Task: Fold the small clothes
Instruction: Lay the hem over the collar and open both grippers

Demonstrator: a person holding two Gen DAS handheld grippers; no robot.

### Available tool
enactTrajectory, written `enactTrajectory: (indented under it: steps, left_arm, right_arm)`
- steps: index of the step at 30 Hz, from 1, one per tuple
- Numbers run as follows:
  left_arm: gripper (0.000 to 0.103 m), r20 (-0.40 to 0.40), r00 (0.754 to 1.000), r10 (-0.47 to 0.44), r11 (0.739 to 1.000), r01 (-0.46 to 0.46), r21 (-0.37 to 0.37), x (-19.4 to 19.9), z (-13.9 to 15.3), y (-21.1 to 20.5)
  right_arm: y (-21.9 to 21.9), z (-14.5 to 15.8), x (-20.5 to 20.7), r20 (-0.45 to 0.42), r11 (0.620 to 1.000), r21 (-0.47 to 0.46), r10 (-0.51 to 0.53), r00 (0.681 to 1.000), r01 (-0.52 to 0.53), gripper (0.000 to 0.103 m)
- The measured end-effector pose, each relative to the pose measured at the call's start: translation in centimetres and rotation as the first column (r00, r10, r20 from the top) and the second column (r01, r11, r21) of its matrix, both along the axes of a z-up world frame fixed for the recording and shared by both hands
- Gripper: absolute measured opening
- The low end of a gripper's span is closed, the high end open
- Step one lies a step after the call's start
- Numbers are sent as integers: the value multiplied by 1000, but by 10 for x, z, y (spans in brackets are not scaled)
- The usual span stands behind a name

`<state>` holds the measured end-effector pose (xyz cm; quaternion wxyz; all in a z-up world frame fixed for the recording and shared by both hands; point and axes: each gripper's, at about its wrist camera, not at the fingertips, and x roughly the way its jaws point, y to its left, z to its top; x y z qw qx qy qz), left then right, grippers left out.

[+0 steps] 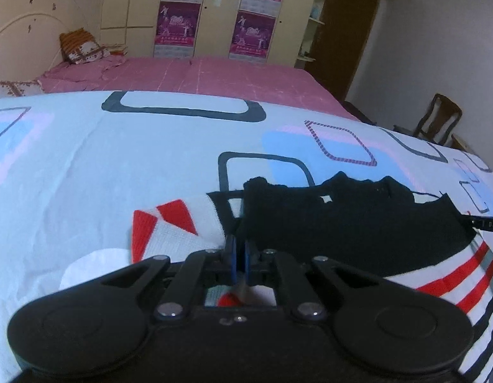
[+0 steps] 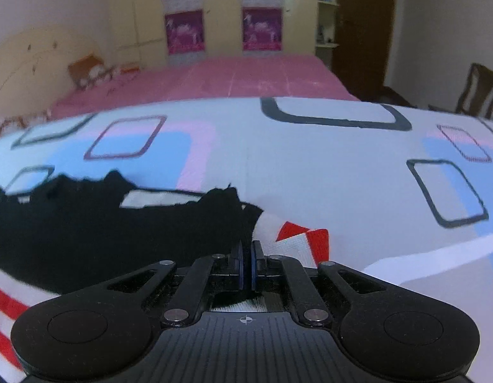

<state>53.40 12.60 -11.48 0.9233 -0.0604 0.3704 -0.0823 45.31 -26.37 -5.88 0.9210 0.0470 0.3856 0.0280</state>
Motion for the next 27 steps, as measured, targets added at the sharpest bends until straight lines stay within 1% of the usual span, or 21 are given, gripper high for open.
enactTrajectory:
  steps: [2, 3, 4, 5, 6, 7, 8, 9, 10, 12, 14, 16, 18, 19, 20, 21, 22, 23, 24, 25, 27]
  left_arm:
    - [8, -5, 1000, -16, 1000, 17, 20, 0, 1, -2]
    - [20, -7, 1000, -18, 1000, 18, 21, -1, 4, -1]
    - [45, 1, 1000, -8, 1000, 7, 29, -5, 11, -1]
    - [55, 39, 999, -7, 999, 5, 44, -12, 19, -3]
    - [66, 96, 995, -14, 998, 8, 56, -23, 28, -7]
    - [64, 129, 991, -29, 998, 22, 58, -31, 34, -14]
    - [62, 128, 991, -47, 999, 44, 30, -36, 38, -23]
    - [57, 114, 990, -87, 996, 89, -10, -38, 38, -35]
    - [52, 104, 985, -141, 990, 143, -17, -40, 36, -50]
    - [52, 84, 970, -227, 974, 224, 41, -40, 28, -83]
    - [54, 32, 963, -268, 963, 268, 31, -33, 15, -103]
    - [60, 2, 962, -275, 961, 274, 45, -27, 2, -107]
    - [60, 9, 971, -241, 967, 239, 91, -23, -2, -94]
    - [59, 8, 980, -201, 974, 199, 107, -21, -2, -80]
    - [58, 8, 988, -157, 982, 155, 107, -21, -1, -64]
    - [52, 7, 992, -123, 988, 122, 92, -21, -2, -44]
    - [49, 8, 992, -126, 991, 125, 56, -23, -1, -34]
    - [49, 10, 993, -121, 992, 121, 39, -25, -1, -27]
    - [49, 12, 993, -122, 991, 121, 57, -26, 1, -26]
    - [49, 15, 992, -128, 989, 126, 81, -26, 2, -28]
    - [51, 25, 993, -112, 990, 109, 87, -26, 3, -32]
  right_arm:
    - [-1, 3, 1, -11, 1000, -2, 5, 1000, -5, 4]
    - [-2, 7, 2, -21, 1000, 6, -5, 1000, 5, 9]
    - [-3, 14, 0, -14, 1000, 12, -17, 1000, 17, 22]
    - [-2, 24, -7, 31, 999, 7, -37, 999, 37, 56]
    - [1, 33, -15, 81, 999, 14, -33, 996, 32, 61]
    - [6, 39, -22, 96, 999, 37, 6, 995, -10, 61]
    - [16, 42, -25, 84, 997, 47, 53, 995, -57, 56]
    - [29, 41, -29, 78, 991, 53, 118, 990, -122, 41]
    - [43, 39, -31, 64, 982, 52, 176, 982, -180, 37]
    - [77, 31, -34, 45, 960, 31, 277, 960, -278, 36]
    - [102, 23, -34, 26, 939, 32, 341, 940, -341, 36]
    - [117, 15, -32, 8, 920, 27, 391, 921, -391, 36]
    - [118, 12, -31, 17, 912, -19, 411, 911, -411, 36]
    - [110, 11, -30, 20, 921, -37, 389, 921, -388, 36]
    - [99, 11, -27, 26, 945, -74, 321, 947, -318, 36]
    - [79, 9, -23, 25, 971, -95, 223, 975, -219, 36]
    - [52, 6, -20, 17, 990, -61, 128, 992, -127, 36]
    - [31, 5, -21, 21, 995, 12, 99, 995, -99, 29]
    - [20, 5, -22, 16, 995, 37, 95, 995, -95, 27]
    - [19, 7, -24, 13, 994, 18, 111, 994, -111, 27]
    - [28, 11, -27, 6, 991, -40, 127, 992, -127, 28]
